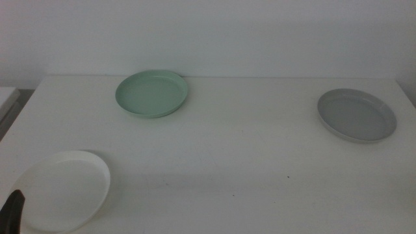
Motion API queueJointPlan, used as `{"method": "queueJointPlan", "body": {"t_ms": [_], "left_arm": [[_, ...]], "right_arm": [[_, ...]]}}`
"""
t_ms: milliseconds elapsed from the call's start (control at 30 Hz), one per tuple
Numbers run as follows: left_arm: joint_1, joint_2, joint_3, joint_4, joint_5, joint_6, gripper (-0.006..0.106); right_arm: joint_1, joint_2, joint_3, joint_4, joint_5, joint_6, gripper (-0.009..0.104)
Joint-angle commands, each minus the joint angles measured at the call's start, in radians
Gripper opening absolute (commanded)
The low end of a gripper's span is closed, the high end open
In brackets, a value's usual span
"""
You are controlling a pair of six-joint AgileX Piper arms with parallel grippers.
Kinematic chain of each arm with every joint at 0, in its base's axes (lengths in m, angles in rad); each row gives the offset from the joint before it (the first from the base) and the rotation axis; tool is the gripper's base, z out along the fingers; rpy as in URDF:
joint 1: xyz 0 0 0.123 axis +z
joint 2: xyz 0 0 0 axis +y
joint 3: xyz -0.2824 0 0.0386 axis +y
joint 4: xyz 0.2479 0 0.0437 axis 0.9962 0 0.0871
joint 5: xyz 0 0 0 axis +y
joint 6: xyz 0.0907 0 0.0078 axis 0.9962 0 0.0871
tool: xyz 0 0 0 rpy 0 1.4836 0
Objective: Stack the three bowls on top of each other.
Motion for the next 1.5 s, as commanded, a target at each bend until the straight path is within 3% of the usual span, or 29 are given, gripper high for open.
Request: {"method": "queueJointPlan", "body": {"t_ms": [0, 233, 433, 700, 900, 1467], "left_arm": [[0.014, -0.003, 0.000, -0.002, -0.009, 0.000, 0.094], [0.119, -0.003, -0.004, -0.030, -0.038, -0.004, 0.094], [0.137, 0.167, -0.213, -0.030, 0.085, -0.004, 0.094], [0.137, 0.544, -0.722, -0.053, 0.628, -0.004, 0.094], [0.137, 0.738, -0.953, -0.071, 1.015, -0.012, 0.094], [0.142, 1.010, -0.980, -0.024, 1.054, -0.007, 0.094]], "right_arm": [[0.002, -0.005, 0.003, -0.006, -0.003, -0.003, 0.093], [0.002, -0.005, 0.003, -0.006, -0.003, -0.003, 0.093], [0.002, -0.005, 0.003, -0.006, -0.003, -0.003, 0.093], [0.002, -0.005, 0.003, -0.006, -0.003, -0.003, 0.093], [0.002, -0.005, 0.003, -0.006, -0.003, -0.003, 0.093], [0.002, -0.005, 0.003, -0.006, -0.003, -0.003, 0.093]]}}
